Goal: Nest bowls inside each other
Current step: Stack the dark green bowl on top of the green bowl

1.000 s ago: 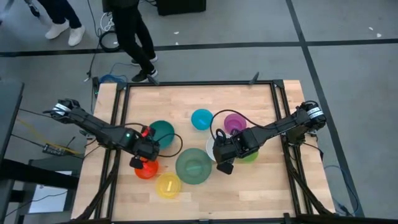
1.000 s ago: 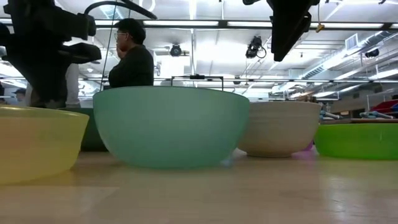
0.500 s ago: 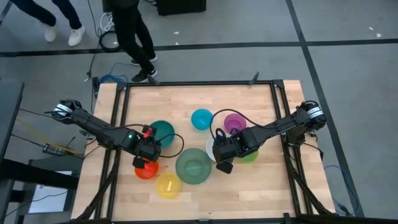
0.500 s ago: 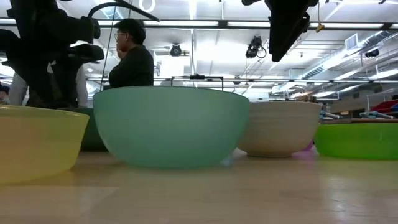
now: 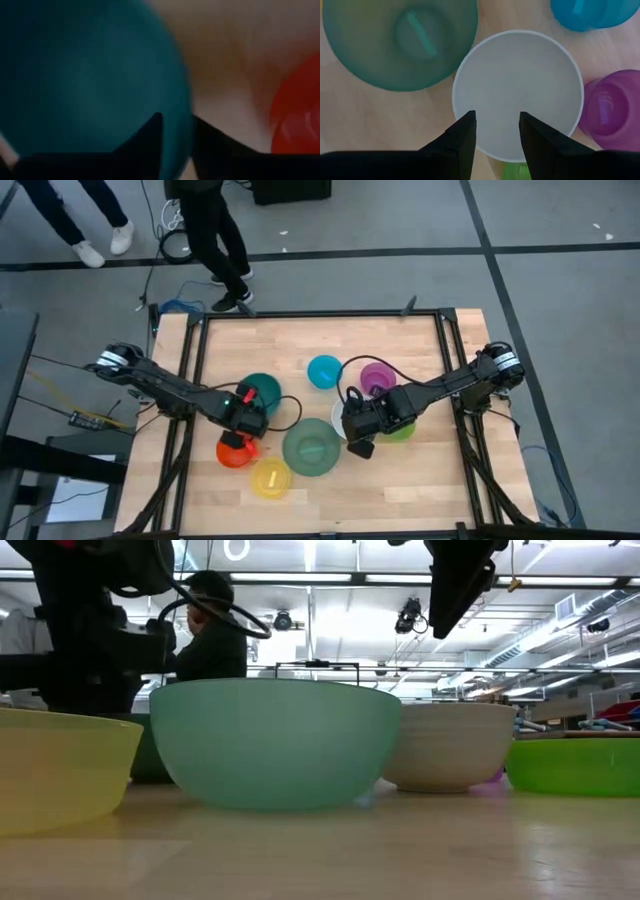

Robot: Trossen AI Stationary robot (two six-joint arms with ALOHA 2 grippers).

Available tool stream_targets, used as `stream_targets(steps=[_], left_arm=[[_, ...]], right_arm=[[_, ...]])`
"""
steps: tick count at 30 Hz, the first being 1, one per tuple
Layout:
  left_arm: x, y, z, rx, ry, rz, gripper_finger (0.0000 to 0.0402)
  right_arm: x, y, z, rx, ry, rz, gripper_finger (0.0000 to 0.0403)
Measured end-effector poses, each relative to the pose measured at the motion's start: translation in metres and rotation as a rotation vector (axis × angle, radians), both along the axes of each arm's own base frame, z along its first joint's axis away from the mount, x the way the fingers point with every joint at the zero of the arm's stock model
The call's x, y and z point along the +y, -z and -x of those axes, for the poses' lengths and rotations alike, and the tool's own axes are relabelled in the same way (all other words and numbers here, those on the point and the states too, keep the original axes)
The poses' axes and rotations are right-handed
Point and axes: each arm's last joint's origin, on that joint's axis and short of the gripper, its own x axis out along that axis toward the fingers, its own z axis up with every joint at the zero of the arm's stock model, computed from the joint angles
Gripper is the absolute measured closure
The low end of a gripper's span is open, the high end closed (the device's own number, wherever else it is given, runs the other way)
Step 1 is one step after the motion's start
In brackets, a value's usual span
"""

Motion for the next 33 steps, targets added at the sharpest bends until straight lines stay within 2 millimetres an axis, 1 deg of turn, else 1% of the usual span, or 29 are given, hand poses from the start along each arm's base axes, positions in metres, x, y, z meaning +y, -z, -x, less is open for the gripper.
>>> stream_targets(steps=[1,2,5,7,9,11,13,15,16,17,19,23,26,28,30,33], left_arm=[[0.0,0.0,-0.001,-0.005,0.02,0.006,0.0356],[0.0,0.0,-0.003,-0.019,0.03,0.017,0.0378],[0.002,-0.005,-0.007,-0.067,0.027,0.01,0.0393],[0.002,-0.015,-0.011,-0.097,0.04,-0.027,0.0395],[-0.001,-0.036,-0.021,-0.169,0.053,-0.026,0.0396],[-0.009,-0.064,-0.036,-0.283,0.093,0.015,0.0396],[-0.019,-0.092,-0.047,-0.375,0.156,0.075,0.0397],[-0.027,-0.109,-0.059,-0.43,0.215,0.121,0.0397],[-0.03,-0.112,-0.062,-0.425,0.234,0.131,0.0397],[-0.031,-0.11,-0.064,-0.397,0.249,0.132,0.0398],[-0.033,-0.102,-0.066,-0.328,0.293,0.164,0.0398],[-0.039,-0.092,-0.078,-0.296,0.387,0.309,0.0398],[-0.042,-0.081,-0.085,-0.265,0.398,0.354,0.0398],[-0.042,-0.078,-0.087,-0.264,0.391,0.357,0.0398],[-0.043,-0.078,-0.089,-0.278,0.392,0.37,0.0389],[-0.044,-0.08,-0.091,-0.304,0.394,0.386,0.0364]], right_arm=[[0.0,0.0,0.0,-0.001,0.001,0.004,0.0266],[0.0,0.0,0.0,-0.001,0.001,0.005,0.0266],[0.0,0.0,0.0,-0.002,0.003,0.01,0.0266],[-0.002,0.0,0.001,-0.005,0.035,0.05,0.0266],[-0.006,0.0,0.005,0.001,0.102,0.125,0.0266],[-0.01,0.0,0.011,0.019,0.188,0.197,0.0266],[-0.014,0.0,0.017,0.041,0.268,0.253,0.0266],[-0.017,-0.001,0.023,0.059,0.325,0.295,0.0266],[-0.017,-0.001,0.027,0.067,0.348,0.314,0.0266],[-0.017,-0.002,0.029,0.073,0.365,0.326,0.0266],[-0.015,-0.005,0.035,0.075,0.389,0.34,0.0266],[-0.011,-0.013,0.045,0.047,0.411,0.345,0.0266],[-0.009,-0.019,0.051,0.016,0.424,0.333,0.0266],[-0.008,-0.022,0.054,0.0,0.424,0.332,0.0266],[-0.008,-0.025,0.056,-0.013,0.423,0.333,0.0266],[-0.008,-0.026,0.057,-0.014,0.422,0.333,0.0266]])
